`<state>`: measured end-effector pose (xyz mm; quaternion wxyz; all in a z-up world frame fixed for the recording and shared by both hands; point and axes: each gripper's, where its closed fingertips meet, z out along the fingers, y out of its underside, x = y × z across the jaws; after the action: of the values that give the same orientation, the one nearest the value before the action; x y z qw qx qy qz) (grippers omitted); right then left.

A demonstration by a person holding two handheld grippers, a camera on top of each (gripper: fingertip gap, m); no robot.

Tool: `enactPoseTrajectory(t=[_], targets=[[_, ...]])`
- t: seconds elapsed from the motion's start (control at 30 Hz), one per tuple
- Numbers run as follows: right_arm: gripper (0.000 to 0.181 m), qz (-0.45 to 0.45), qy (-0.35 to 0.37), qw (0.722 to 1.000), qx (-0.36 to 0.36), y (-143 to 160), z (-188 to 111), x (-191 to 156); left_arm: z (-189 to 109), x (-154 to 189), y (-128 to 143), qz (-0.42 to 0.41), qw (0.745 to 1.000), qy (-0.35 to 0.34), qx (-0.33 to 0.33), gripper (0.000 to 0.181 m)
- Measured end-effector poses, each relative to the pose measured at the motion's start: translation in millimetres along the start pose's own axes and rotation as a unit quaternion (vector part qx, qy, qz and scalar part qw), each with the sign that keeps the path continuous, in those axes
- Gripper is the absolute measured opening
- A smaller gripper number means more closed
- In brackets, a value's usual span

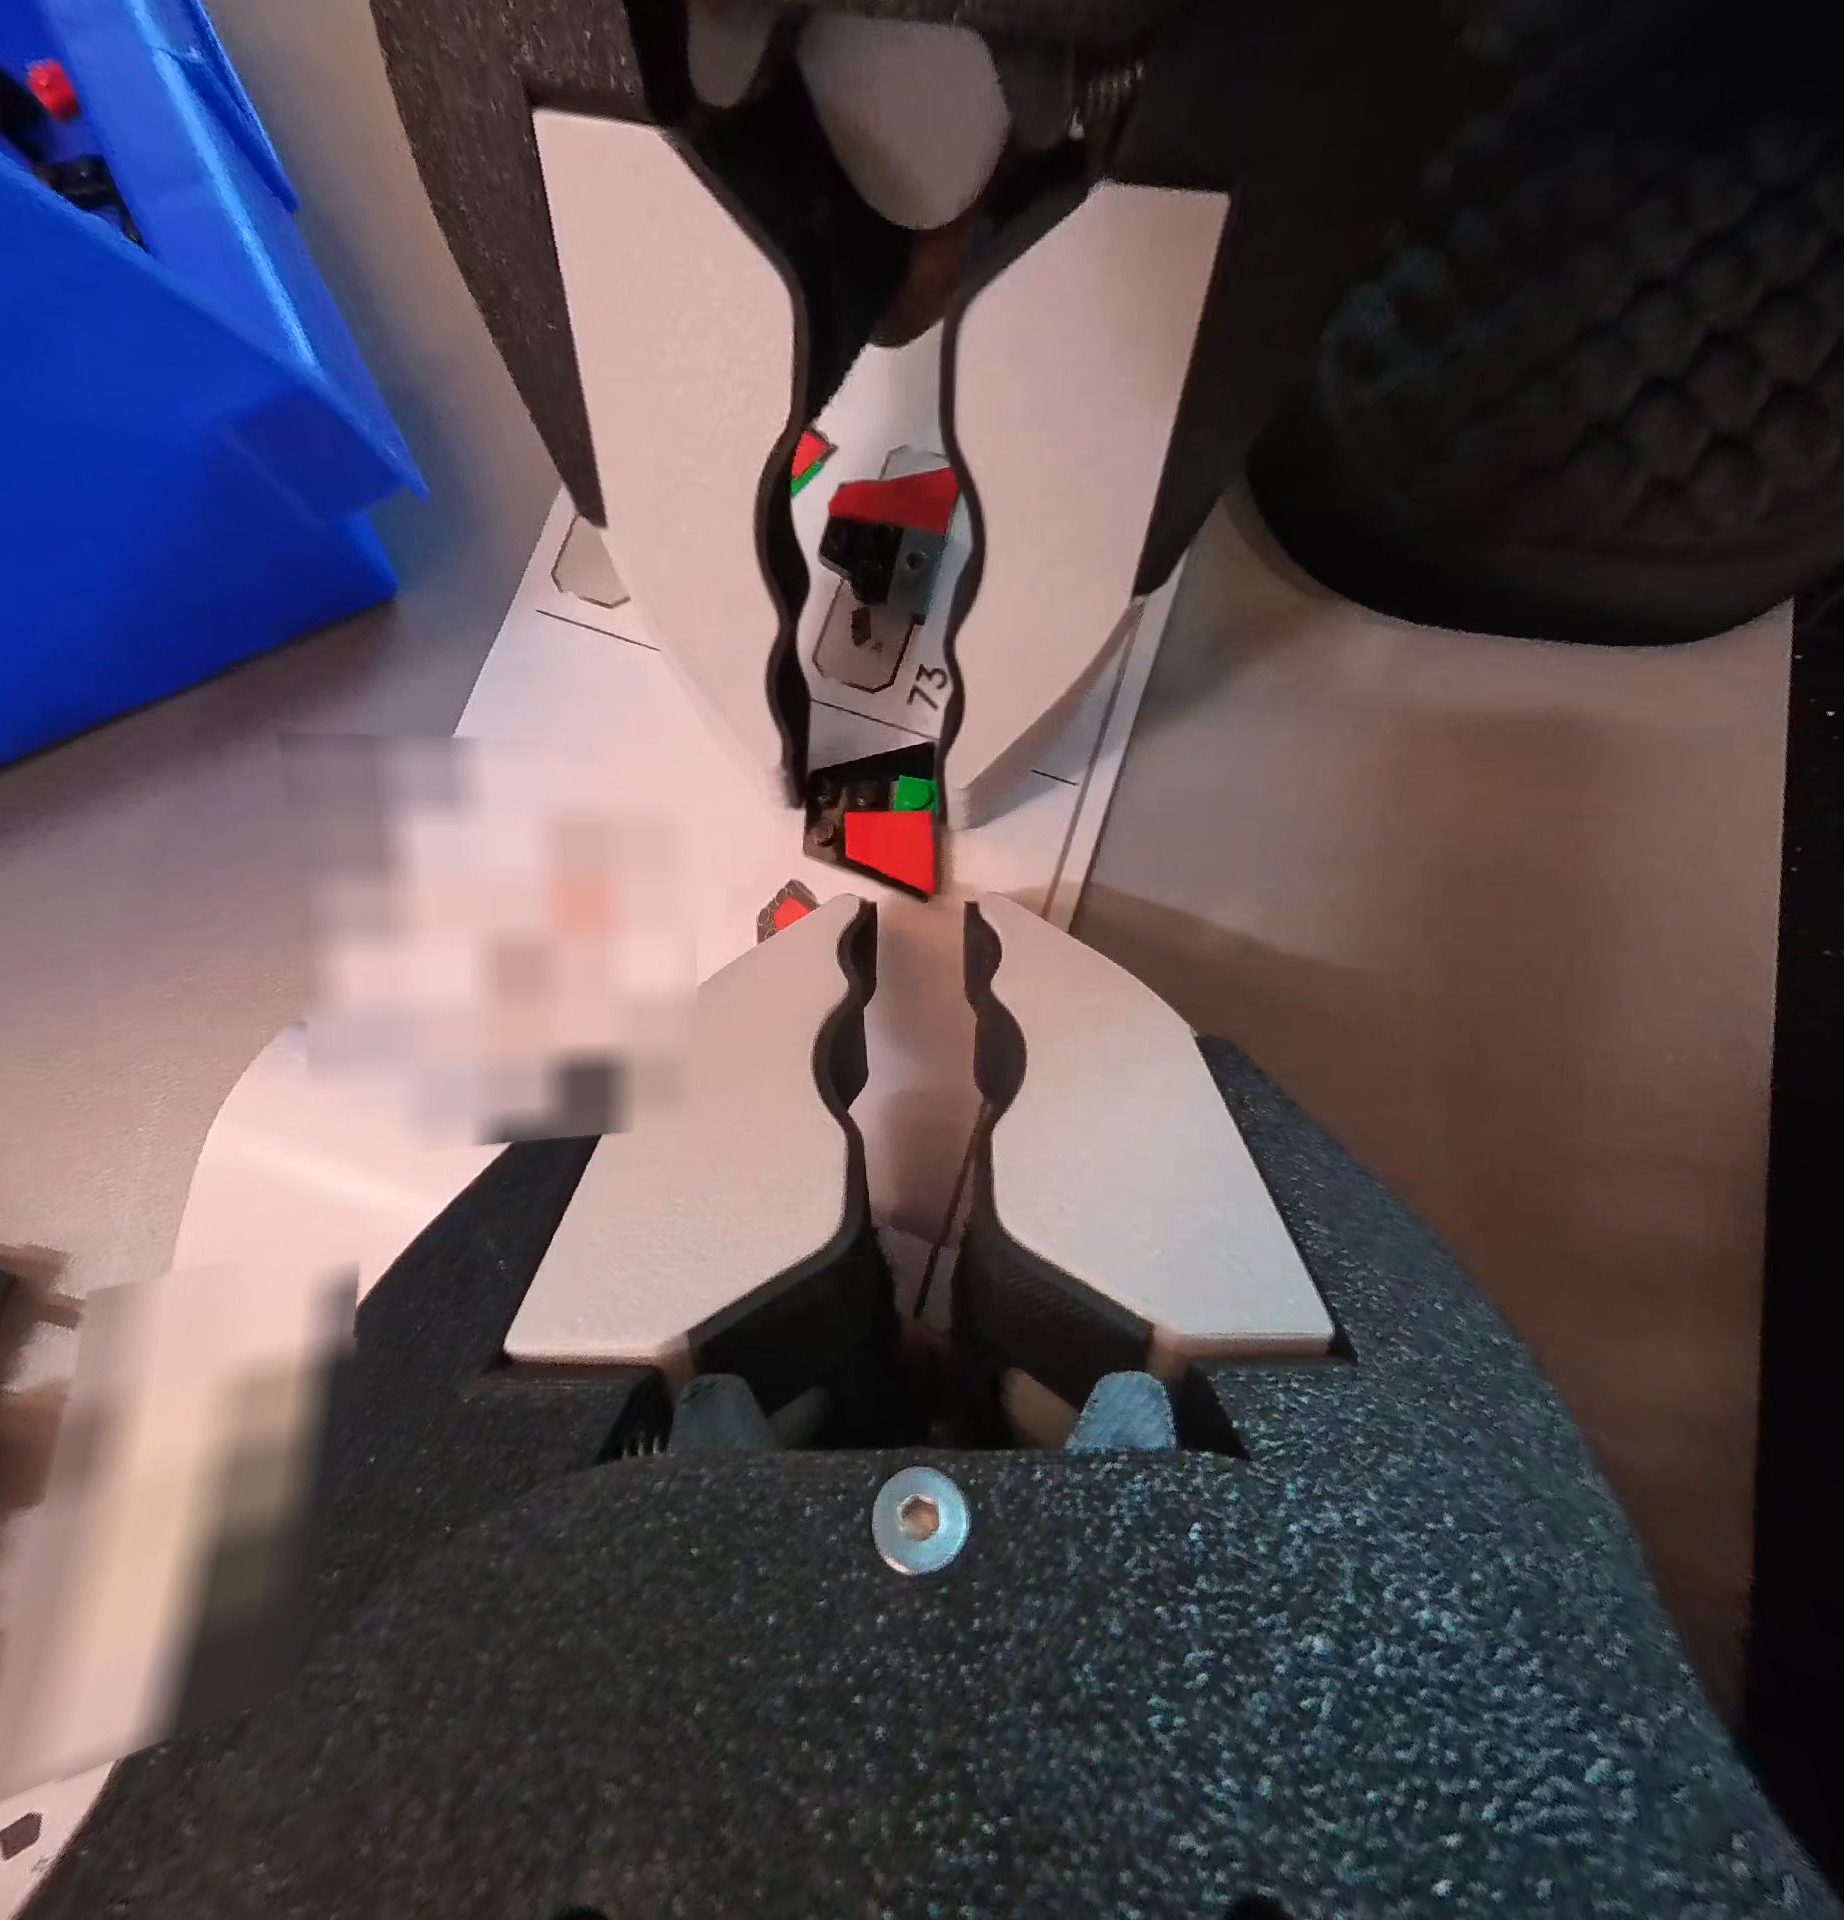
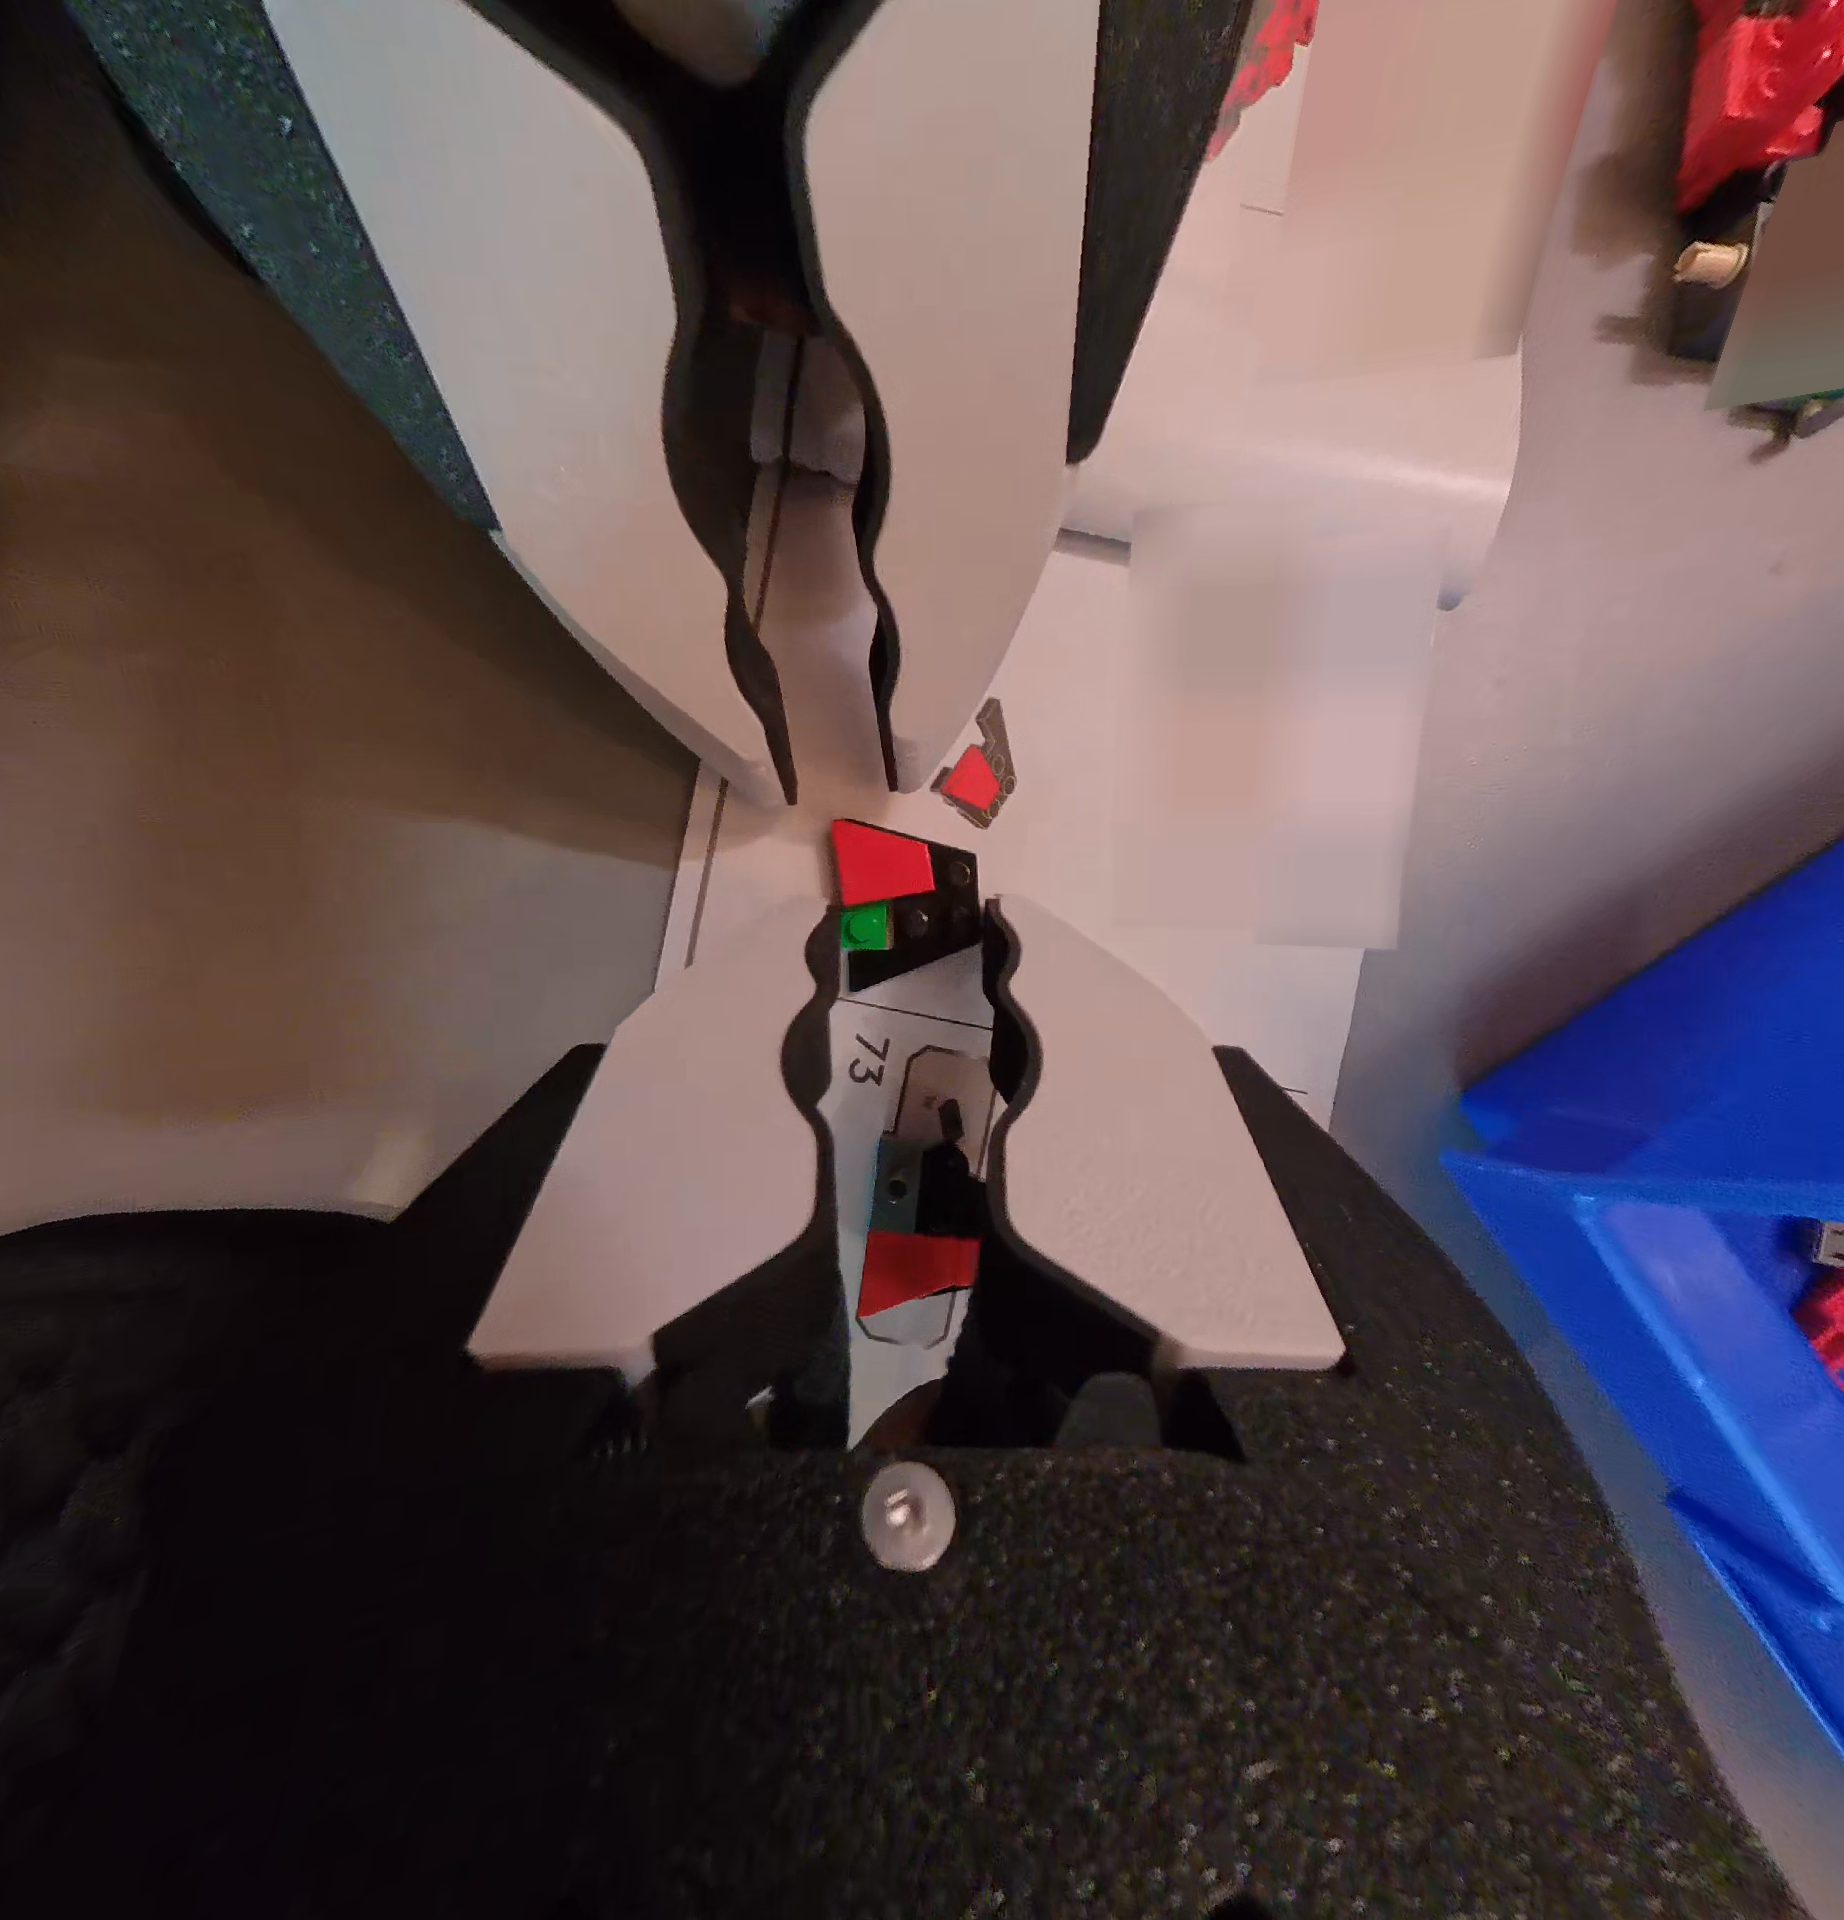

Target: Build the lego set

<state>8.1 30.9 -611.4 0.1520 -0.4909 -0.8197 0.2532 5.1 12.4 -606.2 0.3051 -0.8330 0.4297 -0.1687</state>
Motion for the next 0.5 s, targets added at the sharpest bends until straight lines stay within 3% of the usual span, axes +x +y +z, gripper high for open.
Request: enactPoseTrajectory(t=[0.2,0.37,0.5], targets=[[0.024,0.000,-0.002,1.000,-0.003,0.1,0.0,0.1,-5.0,-2.4,-0.5,0.002,1.000,-0.010,0.011,0.014],[0.024,0.000,-0.003,1.000,-0.004,0.2,0.1,0.1,-4.6,2.3,-16.4,0.023,0.998,0.001,0.060,0.005],[0.024,0.001,-0.004,1.000,-0.001,0.3,0.1,0.1,4.8,-3.2,-12.3,0.022,0.999,-0.007,0.039,0.000]])
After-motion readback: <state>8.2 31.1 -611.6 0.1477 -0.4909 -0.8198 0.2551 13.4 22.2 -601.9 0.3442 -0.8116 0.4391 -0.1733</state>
